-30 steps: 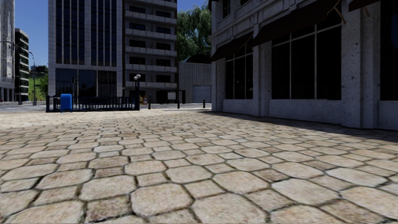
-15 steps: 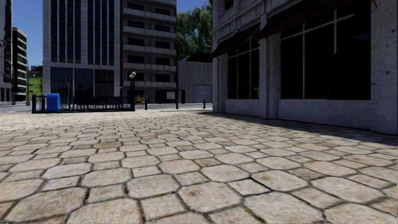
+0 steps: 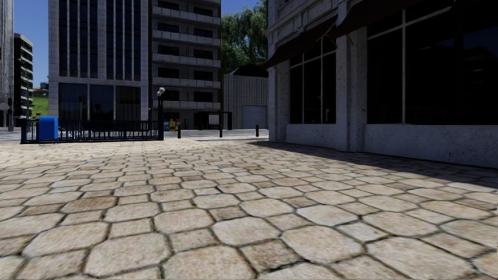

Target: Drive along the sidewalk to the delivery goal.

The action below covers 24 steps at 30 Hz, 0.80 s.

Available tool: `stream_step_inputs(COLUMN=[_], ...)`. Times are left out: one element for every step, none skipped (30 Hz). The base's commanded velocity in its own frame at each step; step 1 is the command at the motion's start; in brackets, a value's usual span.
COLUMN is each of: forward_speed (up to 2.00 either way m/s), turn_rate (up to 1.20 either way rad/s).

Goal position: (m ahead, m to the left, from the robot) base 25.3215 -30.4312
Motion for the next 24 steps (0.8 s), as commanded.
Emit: stream_step_inputs(forward_speed=[2.0, 2.0, 2.0, 2.0, 2.0, 2.0, 2.0, 2.0, 2.0, 2.0, 2.0, 2.0, 2.0, 2.0, 2.0, 2.0, 2.0, 2.0, 2.0, 2.0, 2.0, 2.0, 2.0, 2.0], turn_rate=[0.18, 0.19, 0.23, 0.28, 0.28, 0.29, 0.3, 0.3, 0.3, 0.3, 0.3, 0.3, 0.3, 0.3, 0.3, 0.0, 0.0, 0.0, 0.0, 0.0, 0.0, 0.0, 0.0, 0.0])
